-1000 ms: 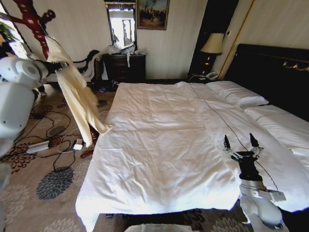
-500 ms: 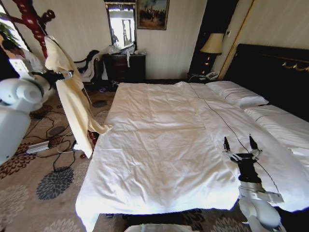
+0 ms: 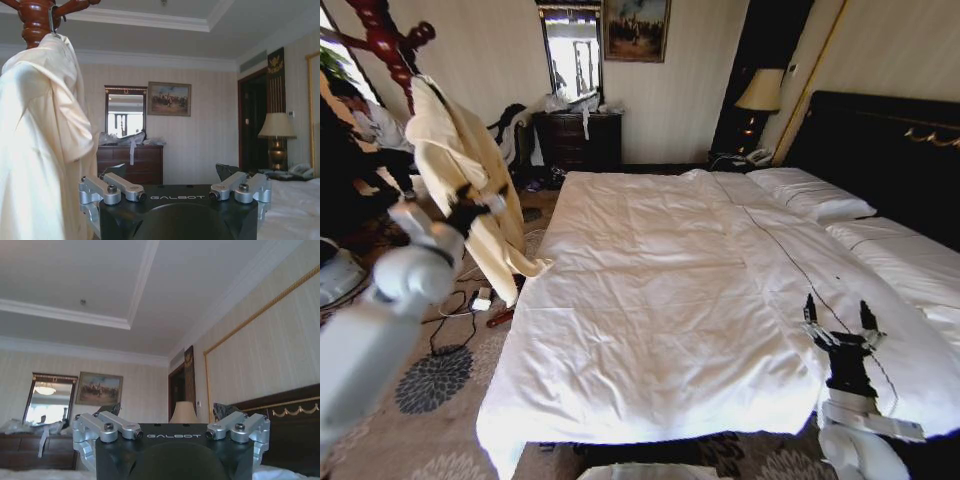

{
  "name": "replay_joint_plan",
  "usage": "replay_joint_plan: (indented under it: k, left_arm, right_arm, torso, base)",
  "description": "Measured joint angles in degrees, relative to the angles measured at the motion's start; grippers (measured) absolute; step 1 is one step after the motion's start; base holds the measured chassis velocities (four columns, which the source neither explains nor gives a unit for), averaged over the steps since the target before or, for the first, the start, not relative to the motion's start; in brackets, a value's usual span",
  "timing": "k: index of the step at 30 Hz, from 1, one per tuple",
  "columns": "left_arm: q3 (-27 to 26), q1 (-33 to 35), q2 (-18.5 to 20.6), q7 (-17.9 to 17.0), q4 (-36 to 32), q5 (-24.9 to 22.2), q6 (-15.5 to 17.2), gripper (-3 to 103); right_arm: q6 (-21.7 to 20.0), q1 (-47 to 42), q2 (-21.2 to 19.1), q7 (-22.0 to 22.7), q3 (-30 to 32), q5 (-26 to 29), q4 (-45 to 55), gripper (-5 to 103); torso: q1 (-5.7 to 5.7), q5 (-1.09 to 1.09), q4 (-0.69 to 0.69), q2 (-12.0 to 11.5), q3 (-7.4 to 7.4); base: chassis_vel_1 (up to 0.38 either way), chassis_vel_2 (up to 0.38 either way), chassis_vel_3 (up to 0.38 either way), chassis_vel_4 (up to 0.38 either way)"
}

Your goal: Pick up the clothes from the bed and hang them on the clothes hanger.

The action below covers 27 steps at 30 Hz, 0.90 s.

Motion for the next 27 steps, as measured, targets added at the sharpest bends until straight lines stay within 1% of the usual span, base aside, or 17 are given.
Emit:
replay_joint_plan:
  k: [2, 3, 4, 5, 6, 7, 8, 9, 11, 12, 13, 14, 16, 18, 21, 27]
  left_arm:
    - [-3.11, 8.07, -4.4, 0.64, -3.34, 5.58, -2.25, 100]
    - [-3.11, 8.07, -4.4, 0.64, -3.34, 5.58, -2.25, 100]
    - [-4.28, 13.51, -7.89, 0.62, -6.02, 8.58, -3.29, 100]
    - [-4.67, 16.06, -9.63, 0.53, -7.38, 10.11, -3.64, 100]
    - [-5.03, 22.08, -15.06, 0.54, -10.74, 16.1, -4.26, 100]
    - [-4.62, 24.15, -17.4, 0.73, -11.56, 19.1, -4.96, 100]
    - [-4.62, 24.15, -17.4, 0.73, -11.56, 19.1, -4.96, 100]
    - [-3.42, 26.69, -20.63, 1.3, -12.13, 22.77, -6.56, 100]
    - [-0.76, 30.08, -26.58, 2.01, -13.09, 27.29, -8.64, 100]
    - [-0.07, 30.86, -28.05, 2.25, -13.47, 28.31, -9.2, 100]
    - [-0.07, 30.86, -28.05, 2.25, -13.47, 28.31, -9.2, 100]
    - [0.93, 31.98, -29.97, 2.8, -14.08, 29.74, -10.07, 100]
    - [3.02, 34.76, -33.4, 3.8, -16.82, 31.67, -12.35, 100]
    - [3.39, 36.51, -34.33, 4.24, -19.67, 31.68, -13.12, 100]
    - [3.2, 37.24, -34.46, 4.58, -20.96, 31.59, -13.43, 100]
    - [3.15, 37.1, -34.26, 4.65, -21.08, 31.28, -13.43, 100]
  right_arm:
    - [-0.11, -1.02, 0.16, 0.47, -0.49, -1.15, -0.33, 100]
    - [-0.11, -1.02, 0.16, 0.47, -0.49, -1.15, -0.33, 100]
    - [-1.03, -2.47, 0.31, 2.32, -0.92, -2.75, 0.09, 100]
    - [-1.8, -3.35, 0.44, 3.79, -1.14, -4.12, 0.58, 100]
    - [-2.33, -5.72, 1.02, 8.34, -2.17, -8.87, 1.97, 100]
    - [-2.22, -6.65, 1.47, 9.56, -2.66, -11.11, 2.35, 100]
    - [-2.22, -6.65, 1.47, 9.56, -2.66, -11.11, 2.35, 100]
    - [-1.61, -7.66, 2.2, 9.97, -3.5, -13.91, 2.58, 100]
    - [0.56, -8.82, 3.7, 8.57, -6.04, -17.01, 2.65, 100]
    - [1.05, -9.16, 4.26, 8.35, -7.09, -17.87, 2.78, 100]
    - [1.05, -9.16, 4.26, 8.35, -7.09, -17.87, 2.78, 100]
    - [1.51, -9.64, 4.97, 8.21, -8.42, -19.0, 3.17, 100]
    - [2.17, -11.6, 6.44, 8.16, -11.34, -21.99, 5.78, 100]
    - [2.21, -13.17, 7.0, 8.05, -12.71, -23.61, 8.83, 100]
    - [2.12, -13.69, 7.12, 8.01, -13.05, -23.96, 9.94, 100]
    - [2.0, -13.71, 7.09, 7.95, -13.06, -23.95, 10.12, 100]
  torso:
    - [0.0, -0.01, -0.01, 0.0, 0.0]
    - [0.0, -0.01, -0.01, 0.0, 0.0]
    - [0.0, -0.04, -0.03, 0.0, 0.0]
    - [0.0, -0.06, -0.01, 0.0, 0.0]
    - [-0.02, -0.01, -0.01, 0.01, -0.02]
    - [-0.02, 0.0, -0.01, 0.01, -0.02]
    - [-0.02, 0.0, -0.01, 0.01, -0.02]
    - [-0.02, -0.02, -0.04, 0.01, -0.02]
    - [-0.01, -0.01, -0.05, 0.0, -0.01]
    - [-0.01, -0.01, -0.03, 0.0, 0.0]
    - [-0.01, -0.01, -0.03, 0.0, 0.0]
    - [-0.02, 0.02, -0.03, 0.0, -0.01]
    - [-0.01, -0.01, -0.05, 0.0, -0.01]
    - [-0.01, -0.02, -0.04, 0.01, -0.01]
    - [-0.02, -0.01, -0.03, 0.01, 0.0]
    - [0.0, -0.02, -0.04, 0.0, 0.0]
  base:
    - [0.0, 0.0, 0.0, 0.0]
    - [0.0, 0.0, 0.0, 0.0]
    - [0.0, 0.0, 0.0, 0.0]
    - [0.0, 0.0, 0.0, 0.0]
    - [0.0, 0.0, 0.0, 0.0]
    - [0.0, 0.0, 0.0, 0.0]
    - [0.0, 0.0, 0.0, 0.0]
    - [0.0, 0.0, 0.0, 0.0]
    - [0.0, 0.0, 0.0, 0.0]
    - [0.0, 0.0, 0.0, 0.0]
    - [0.0, 0.0, 0.0, 0.0]
    - [0.0, 0.0, 0.0, 0.0]
    - [0.0, 0.0, 0.0, 0.0]
    - [0.0, 0.0, 0.0, 0.0]
    - [0.0, 0.0, 0.0, 0.0]
    - [0.0, 0.0, 0.0, 0.0]
